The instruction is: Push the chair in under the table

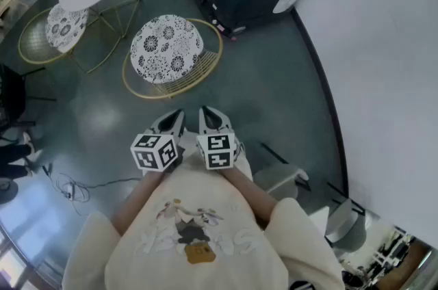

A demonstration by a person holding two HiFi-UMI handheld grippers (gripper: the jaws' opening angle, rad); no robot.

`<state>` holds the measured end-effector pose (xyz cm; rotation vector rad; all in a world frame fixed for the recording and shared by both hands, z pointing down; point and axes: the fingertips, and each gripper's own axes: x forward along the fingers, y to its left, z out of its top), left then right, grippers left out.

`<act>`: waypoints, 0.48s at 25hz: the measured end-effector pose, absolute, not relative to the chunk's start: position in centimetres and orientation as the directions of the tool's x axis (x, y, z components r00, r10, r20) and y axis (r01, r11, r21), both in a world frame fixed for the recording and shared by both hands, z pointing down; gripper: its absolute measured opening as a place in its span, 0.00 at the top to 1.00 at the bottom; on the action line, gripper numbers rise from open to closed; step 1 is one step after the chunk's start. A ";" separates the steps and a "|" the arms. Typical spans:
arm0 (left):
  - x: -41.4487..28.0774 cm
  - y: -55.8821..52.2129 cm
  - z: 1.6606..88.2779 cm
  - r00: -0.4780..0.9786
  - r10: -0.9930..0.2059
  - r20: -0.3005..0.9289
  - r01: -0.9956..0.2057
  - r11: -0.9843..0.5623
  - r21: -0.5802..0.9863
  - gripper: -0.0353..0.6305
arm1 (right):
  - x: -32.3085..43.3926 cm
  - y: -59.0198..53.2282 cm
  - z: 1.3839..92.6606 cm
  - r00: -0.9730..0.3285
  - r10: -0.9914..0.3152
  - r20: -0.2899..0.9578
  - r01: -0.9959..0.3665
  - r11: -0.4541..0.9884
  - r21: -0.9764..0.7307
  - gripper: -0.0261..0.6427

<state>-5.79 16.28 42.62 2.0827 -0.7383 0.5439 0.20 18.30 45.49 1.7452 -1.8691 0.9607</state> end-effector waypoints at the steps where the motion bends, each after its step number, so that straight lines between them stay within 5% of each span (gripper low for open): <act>1: -5.5 15.2 43.0 0.726 -0.324 0.607 -0.679 -0.479 0.557 0.93 | 0.5 16.8 45.6 -0.155 -0.699 0.698 -0.980 0.018 -0.199 0.95; 12: -2.9 8.3 45.2 0.565 -0.485 0.668 -0.819 -0.229 0.527 0.93 | 5.0 8.2 46.7 -0.364 -0.608 0.705 -0.926 0.314 -0.208 0.95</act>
